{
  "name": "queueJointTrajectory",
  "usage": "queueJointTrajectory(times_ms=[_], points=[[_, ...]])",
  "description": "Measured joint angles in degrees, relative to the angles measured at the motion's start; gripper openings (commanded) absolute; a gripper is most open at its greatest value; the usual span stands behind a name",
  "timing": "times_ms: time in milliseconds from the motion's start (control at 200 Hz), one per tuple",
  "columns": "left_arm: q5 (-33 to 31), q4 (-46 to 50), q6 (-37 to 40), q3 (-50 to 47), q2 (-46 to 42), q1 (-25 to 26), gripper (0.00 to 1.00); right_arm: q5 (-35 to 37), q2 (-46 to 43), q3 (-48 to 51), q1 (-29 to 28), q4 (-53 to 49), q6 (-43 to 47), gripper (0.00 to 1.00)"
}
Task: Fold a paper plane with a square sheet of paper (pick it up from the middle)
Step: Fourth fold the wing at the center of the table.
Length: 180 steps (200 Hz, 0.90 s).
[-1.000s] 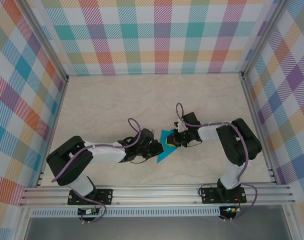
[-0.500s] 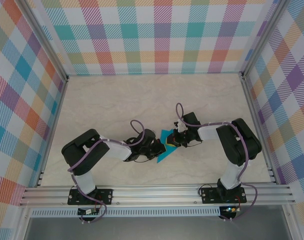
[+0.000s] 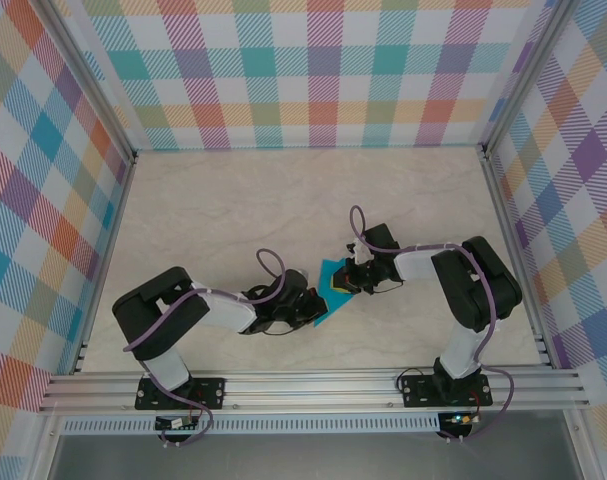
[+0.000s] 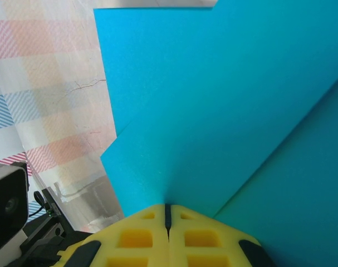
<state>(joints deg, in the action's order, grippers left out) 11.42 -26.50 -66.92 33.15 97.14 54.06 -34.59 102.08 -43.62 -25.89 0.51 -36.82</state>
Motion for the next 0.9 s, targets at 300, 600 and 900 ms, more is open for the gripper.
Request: queueJointTrajectory(times_ms=[300,600,900], points=[[-0.61,0.37,-1.25,-4.7,-4.35,2.03,0.0,0.02,0.0,-0.02,0.0,-0.11,0.02,0.02],[-0.59,5.6,-1.77,-7.82,-10.34,2.8,0.01,-0.07,0.04,-0.2,0.0,-0.24,0.02,0.03],[-5.9,24.83,5.31,2.67,-16.15,2.01,0.06,3.56,-2.86,-1.92,-0.02,-6.62,1.05,0.22]])
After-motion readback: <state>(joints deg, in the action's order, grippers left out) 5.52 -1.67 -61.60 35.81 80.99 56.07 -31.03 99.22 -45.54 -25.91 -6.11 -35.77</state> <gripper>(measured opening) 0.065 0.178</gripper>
